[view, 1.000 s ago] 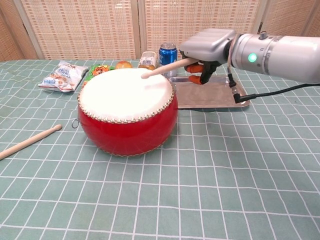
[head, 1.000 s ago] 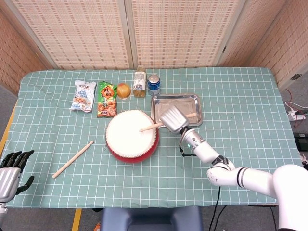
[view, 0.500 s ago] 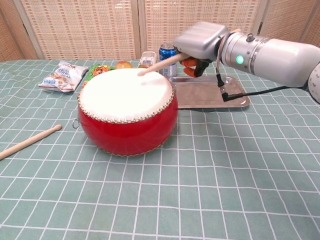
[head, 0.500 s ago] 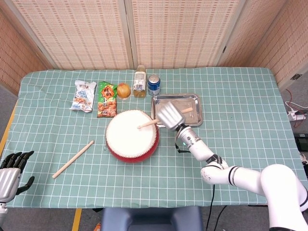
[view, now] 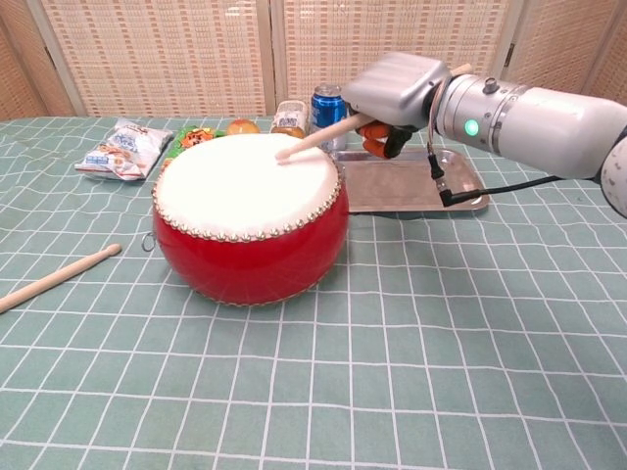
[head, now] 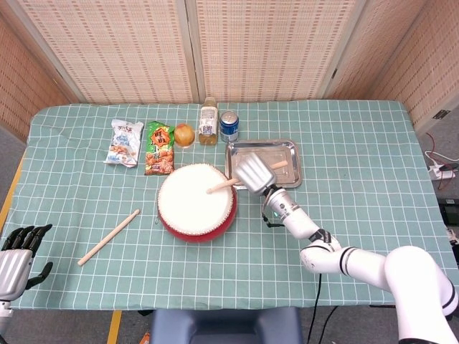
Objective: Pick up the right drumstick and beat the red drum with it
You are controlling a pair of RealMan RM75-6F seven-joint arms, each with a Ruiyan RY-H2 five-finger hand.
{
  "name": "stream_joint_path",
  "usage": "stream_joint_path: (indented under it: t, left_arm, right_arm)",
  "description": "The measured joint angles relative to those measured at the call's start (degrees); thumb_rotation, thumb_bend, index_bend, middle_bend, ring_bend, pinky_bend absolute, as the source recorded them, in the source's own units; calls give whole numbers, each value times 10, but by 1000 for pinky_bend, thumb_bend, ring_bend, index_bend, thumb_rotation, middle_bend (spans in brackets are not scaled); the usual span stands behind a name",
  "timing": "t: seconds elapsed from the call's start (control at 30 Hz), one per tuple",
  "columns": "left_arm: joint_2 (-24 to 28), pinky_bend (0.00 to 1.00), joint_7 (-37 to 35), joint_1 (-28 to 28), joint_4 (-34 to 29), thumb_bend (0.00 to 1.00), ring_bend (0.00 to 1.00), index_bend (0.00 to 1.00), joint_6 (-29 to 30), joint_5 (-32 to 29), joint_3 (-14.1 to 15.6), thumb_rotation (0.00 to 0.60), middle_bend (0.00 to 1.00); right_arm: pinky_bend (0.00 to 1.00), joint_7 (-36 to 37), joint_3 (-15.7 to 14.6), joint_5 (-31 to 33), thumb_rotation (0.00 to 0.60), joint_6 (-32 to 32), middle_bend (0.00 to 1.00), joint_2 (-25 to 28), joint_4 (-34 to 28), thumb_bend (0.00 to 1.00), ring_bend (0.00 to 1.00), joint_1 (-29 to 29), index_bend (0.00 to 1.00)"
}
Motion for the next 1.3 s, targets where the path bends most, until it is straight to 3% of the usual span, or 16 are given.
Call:
stream_joint_path:
  t: [0.17,0.4,0.53,0.63,0.9,0.97,1.07,1.3]
  left_arm:
    - [0,109,0,1,1,302,95,120,1,-2,-1,600,149]
    - [-1,109,9,1,0,301,95,119,3,-3,-3,600,149]
    - [0,108,8,0,-1,301,95,119,2,-2,-3,600,149]
    - [0,108,9,-1,-3,301,94,119,0,-2,-3,600,149]
    - [-1,108,10,-2,-3,300,95,120,-3,-4,-3,600,149]
    - [-1,108,9,-2,-3,300,95,120,-2,-4,-3,600,149]
    - [0,108,8,-1,-2,300,95,120,-1,-5,-4,600,149]
    - [0,108,6,-1,-3,301,95,119,0,-5,-4,600,149]
  right_arm:
    - [1000,-17,0,-10,600,12,923,-10,18,525,1000,0,1000]
    - [1000,155,58,-3,600,51,924,-14,-23,524,1000,-19,1000]
    - [1000,220,67,-4,600,54,924,-12,-30,524,1000,-24,1000]
    - [1000,206,57,-16,600,51,924,-15,-18,525,1000,-24,1000]
    - [1000,63,-6,-78,600,30,924,-43,73,527,1000,-15,989]
    - [1000,58,-8,-87,600,32,924,-50,83,527,1000,-15,981]
    - [1000,86,4,-88,600,49,924,-53,79,528,1000,-17,974]
    - [1000,225,67,-65,600,90,924,-57,40,527,1000,-32,971]
